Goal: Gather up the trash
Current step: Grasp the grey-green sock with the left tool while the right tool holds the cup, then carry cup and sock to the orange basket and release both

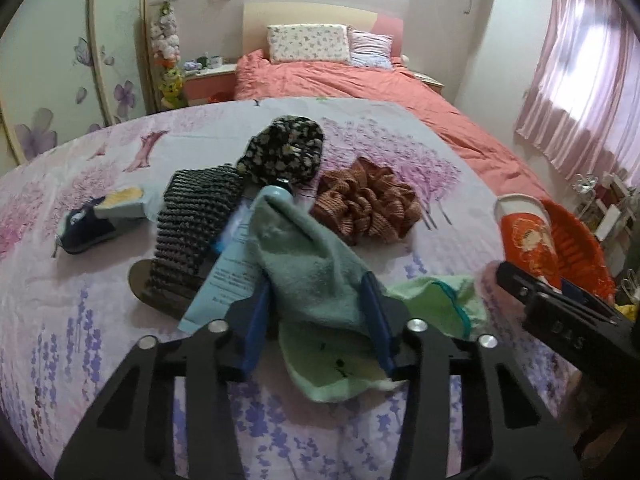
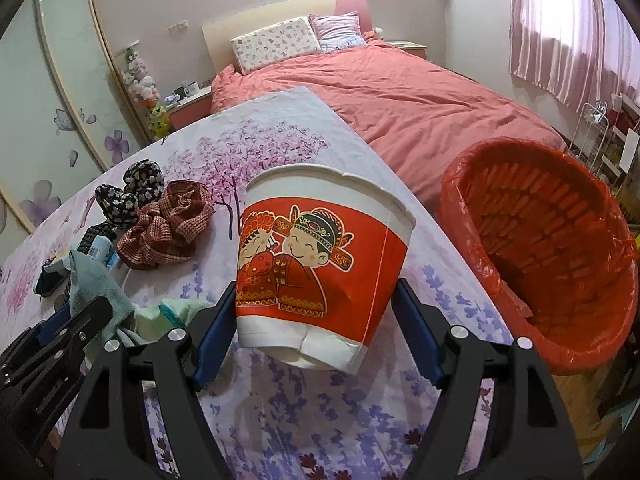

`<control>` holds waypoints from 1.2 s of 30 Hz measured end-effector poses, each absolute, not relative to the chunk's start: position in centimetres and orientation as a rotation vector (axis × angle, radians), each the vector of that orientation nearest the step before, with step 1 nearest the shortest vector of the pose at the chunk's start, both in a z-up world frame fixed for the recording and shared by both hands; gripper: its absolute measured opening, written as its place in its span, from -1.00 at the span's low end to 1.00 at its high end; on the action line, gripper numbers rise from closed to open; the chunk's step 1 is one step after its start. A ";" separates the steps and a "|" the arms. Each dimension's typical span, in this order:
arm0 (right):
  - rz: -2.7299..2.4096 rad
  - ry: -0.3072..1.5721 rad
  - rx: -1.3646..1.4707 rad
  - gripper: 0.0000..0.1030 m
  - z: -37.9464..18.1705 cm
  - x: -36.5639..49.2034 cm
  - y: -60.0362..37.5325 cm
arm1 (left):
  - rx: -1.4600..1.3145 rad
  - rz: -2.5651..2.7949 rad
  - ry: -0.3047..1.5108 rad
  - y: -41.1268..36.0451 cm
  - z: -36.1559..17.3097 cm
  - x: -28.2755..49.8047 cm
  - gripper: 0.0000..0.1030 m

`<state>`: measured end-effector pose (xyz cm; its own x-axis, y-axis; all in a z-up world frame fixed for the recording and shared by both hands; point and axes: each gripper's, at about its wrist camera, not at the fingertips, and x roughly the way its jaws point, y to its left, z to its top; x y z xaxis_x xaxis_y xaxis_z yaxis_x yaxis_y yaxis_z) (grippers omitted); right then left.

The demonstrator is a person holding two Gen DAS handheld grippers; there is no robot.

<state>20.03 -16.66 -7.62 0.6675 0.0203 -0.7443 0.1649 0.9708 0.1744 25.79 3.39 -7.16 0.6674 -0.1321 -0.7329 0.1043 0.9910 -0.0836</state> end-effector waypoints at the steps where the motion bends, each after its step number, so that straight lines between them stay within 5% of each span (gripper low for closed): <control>1: -0.081 0.837 0.236 0.45 -7.6 20.0 -16.7 | -0.033 -0.129 0.827 3.4 -7.1 25.8 -0.35; 4: -0.077 0.829 0.235 0.45 -7.4 19.9 -16.7 | -0.067 -0.167 0.824 4.0 -6.7 25.8 -0.72; 8: -0.073 0.813 0.241 0.45 -6.9 19.5 -16.8 | -0.068 -0.199 0.798 3.9 -6.0 25.2 -0.81; 36: -0.085 0.657 0.263 0.45 -2.0 14.3 -20.7 | -0.056 -0.360 0.673 -1.5 0.3 22.0 -0.82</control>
